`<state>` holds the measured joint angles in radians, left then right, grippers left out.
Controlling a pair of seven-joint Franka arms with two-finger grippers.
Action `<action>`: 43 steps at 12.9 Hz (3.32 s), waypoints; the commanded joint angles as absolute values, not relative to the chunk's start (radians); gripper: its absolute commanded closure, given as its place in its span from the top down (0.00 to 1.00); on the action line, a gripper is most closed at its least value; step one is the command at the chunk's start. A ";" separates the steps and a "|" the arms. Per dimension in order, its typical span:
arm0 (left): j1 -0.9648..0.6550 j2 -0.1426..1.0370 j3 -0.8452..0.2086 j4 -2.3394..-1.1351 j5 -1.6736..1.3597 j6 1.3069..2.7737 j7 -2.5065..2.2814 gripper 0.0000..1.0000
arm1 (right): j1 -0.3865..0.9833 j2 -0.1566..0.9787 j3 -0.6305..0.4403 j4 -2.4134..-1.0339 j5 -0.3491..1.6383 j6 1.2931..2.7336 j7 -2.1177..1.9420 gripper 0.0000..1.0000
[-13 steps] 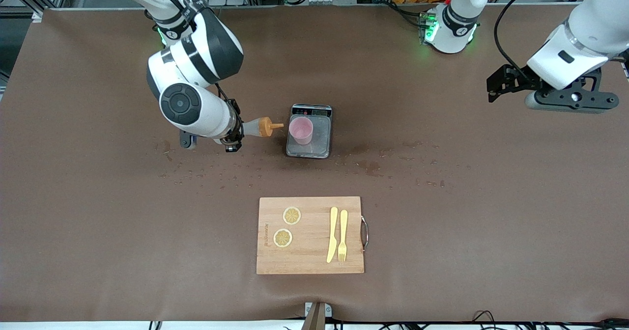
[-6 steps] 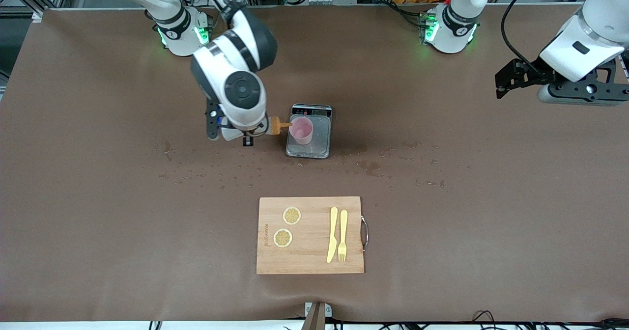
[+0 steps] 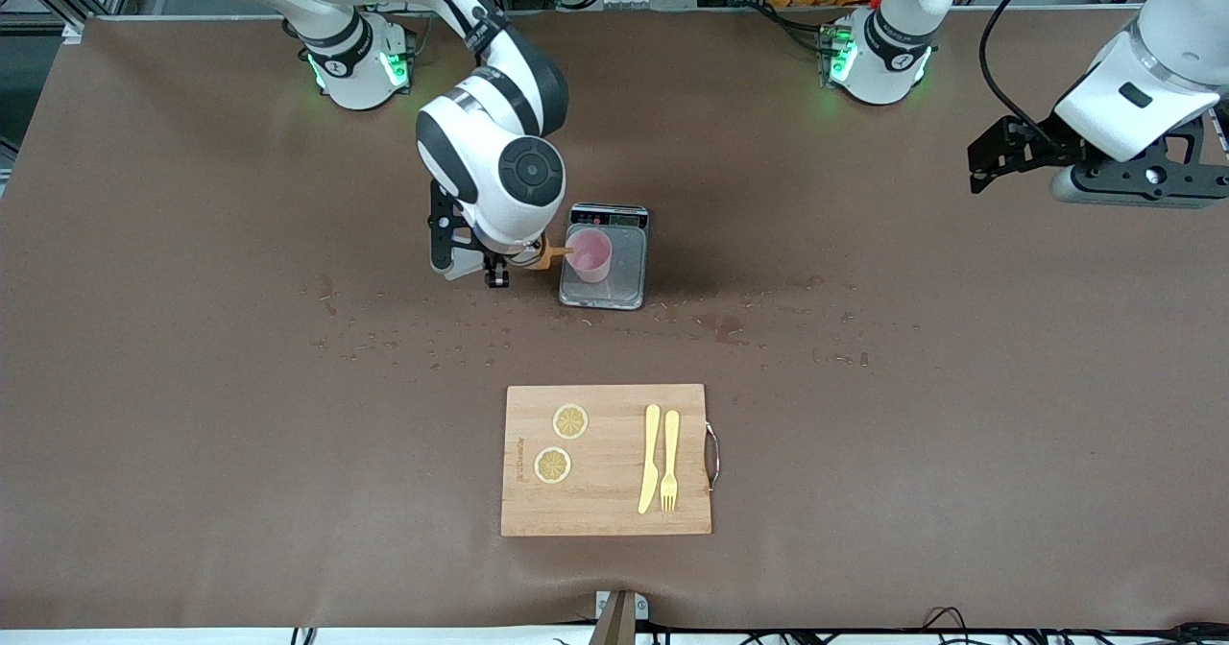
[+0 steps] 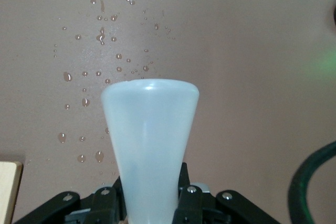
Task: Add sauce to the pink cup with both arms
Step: 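Tilt the bottle nozzle over the pink cup with the right gripper, then carry the bottle with the right gripper back beside its start spot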
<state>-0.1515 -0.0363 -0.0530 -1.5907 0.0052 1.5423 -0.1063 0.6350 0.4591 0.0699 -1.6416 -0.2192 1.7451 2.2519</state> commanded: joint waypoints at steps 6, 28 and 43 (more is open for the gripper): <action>-0.152 -0.048 0.002 -1.585 -0.069 1.536 -0.092 1.00 | 0.703 0.509 0.058 -1.600 -0.284 1.692 2.295 0.30; -0.150 -0.052 0.002 -1.586 -0.068 1.536 -0.095 1.00 | 0.450 0.457 0.058 -1.531 0.035 1.625 1.993 0.00; -0.149 -0.045 0.008 -1.583 -0.069 1.536 -0.092 1.00 | -0.205 0.469 0.058 -1.624 0.598 1.401 1.101 0.00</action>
<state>-0.1540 -0.0367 0.0040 -1.5836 -0.0598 1.5424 -0.1026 -0.1273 0.4577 0.0369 -1.5828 0.5245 1.4286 1.2174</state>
